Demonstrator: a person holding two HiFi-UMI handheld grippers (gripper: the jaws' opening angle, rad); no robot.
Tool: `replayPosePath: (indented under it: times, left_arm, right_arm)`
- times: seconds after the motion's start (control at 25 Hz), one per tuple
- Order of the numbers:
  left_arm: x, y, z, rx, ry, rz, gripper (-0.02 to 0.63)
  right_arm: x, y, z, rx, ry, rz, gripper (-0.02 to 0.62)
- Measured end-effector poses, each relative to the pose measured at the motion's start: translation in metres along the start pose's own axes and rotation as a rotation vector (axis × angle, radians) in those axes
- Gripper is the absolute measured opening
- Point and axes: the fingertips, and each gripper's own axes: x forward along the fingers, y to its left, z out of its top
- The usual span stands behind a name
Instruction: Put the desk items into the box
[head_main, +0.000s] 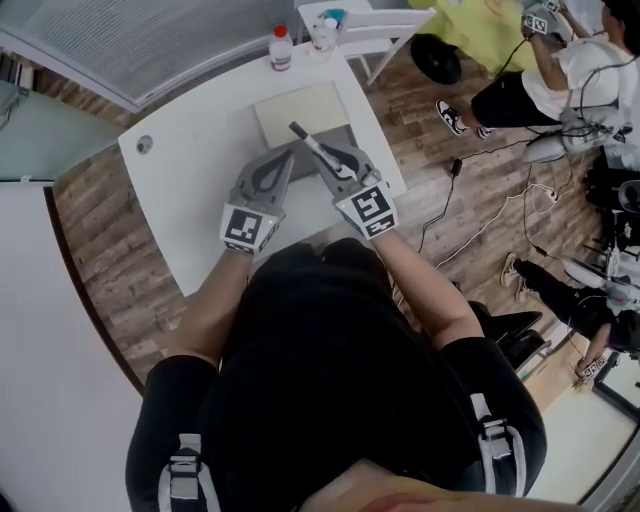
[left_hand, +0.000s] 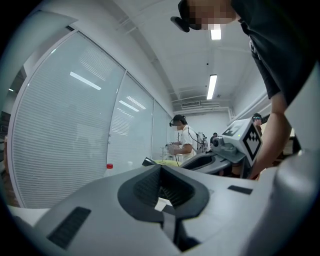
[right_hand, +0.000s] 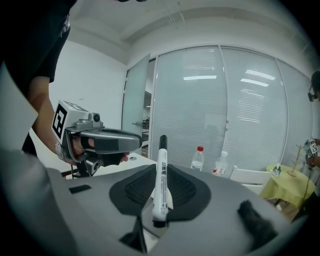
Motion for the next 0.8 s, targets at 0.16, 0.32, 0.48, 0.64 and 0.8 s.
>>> replayPosePath:
  times: [0.16,0.32,0.48,0.64,0.8]
  left_arm:
    - [0.01,0.015,-0.008,-0.029,0.009,0.049,0.011]
    - [0.017,0.023,-0.021,-0.033,0.016,0.118,0.011]
    - [0.024,0.03,-0.034,-0.051,0.044,0.214,0.012]
    - [0.031,0.032,-0.045,-0.066,0.066,0.287,0.011]
    - [0.038,0.033,-0.056,-0.081,0.079,0.335,0.011]
  right_arm:
    - [0.014,-0.01,-0.011,-0.016,0.022,0.063,0.074]
    - [0.027,-0.017,-0.03,-0.048,0.038,0.154,0.074]
    - [0.037,-0.023,-0.045,-0.098,0.052,0.249,0.074]
    - [0.044,-0.027,-0.064,-0.129,0.067,0.343,0.074]
    - [0.05,-0.031,-0.082,-0.17,0.086,0.418,0.074]
